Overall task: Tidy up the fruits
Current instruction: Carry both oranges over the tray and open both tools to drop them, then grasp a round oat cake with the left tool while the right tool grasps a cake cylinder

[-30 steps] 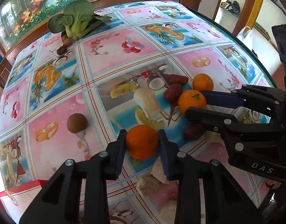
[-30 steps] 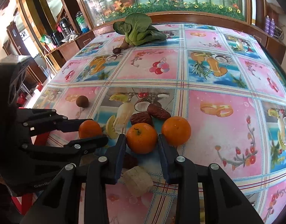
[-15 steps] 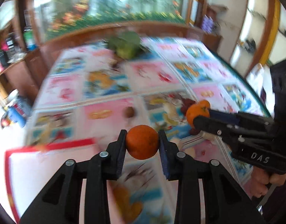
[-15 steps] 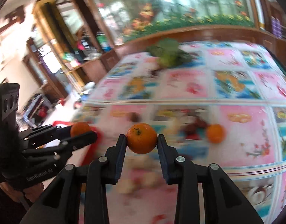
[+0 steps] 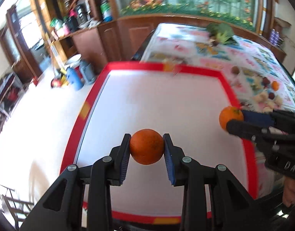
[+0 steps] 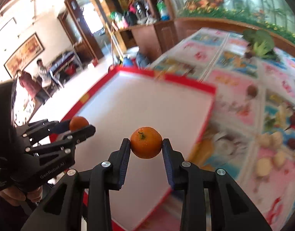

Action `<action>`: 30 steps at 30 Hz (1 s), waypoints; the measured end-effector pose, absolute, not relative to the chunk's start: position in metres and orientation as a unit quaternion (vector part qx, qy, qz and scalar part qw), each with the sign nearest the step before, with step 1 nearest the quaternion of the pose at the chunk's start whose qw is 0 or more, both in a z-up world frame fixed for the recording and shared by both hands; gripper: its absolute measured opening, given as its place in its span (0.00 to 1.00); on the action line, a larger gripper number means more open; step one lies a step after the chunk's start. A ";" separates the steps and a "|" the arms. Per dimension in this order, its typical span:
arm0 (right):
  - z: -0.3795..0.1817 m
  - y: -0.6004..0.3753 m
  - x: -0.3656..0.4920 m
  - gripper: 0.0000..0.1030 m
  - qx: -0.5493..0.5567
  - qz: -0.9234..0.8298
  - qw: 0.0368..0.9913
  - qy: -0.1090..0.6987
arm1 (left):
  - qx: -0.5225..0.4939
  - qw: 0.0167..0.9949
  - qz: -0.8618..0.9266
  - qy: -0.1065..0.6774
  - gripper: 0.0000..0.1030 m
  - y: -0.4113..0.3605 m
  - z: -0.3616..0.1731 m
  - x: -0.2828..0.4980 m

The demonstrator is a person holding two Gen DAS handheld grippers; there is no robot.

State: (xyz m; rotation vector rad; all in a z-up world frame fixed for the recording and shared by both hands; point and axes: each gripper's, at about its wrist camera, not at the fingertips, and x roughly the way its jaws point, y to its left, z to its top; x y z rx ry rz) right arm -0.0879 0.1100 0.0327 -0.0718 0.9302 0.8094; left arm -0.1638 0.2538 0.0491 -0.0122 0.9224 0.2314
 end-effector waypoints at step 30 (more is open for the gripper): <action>0.060 -0.099 -0.093 0.51 0.044 0.196 0.912 0.358 | 0.065 0.914 0.012 0.399 0.87 0.122 0.076 -0.170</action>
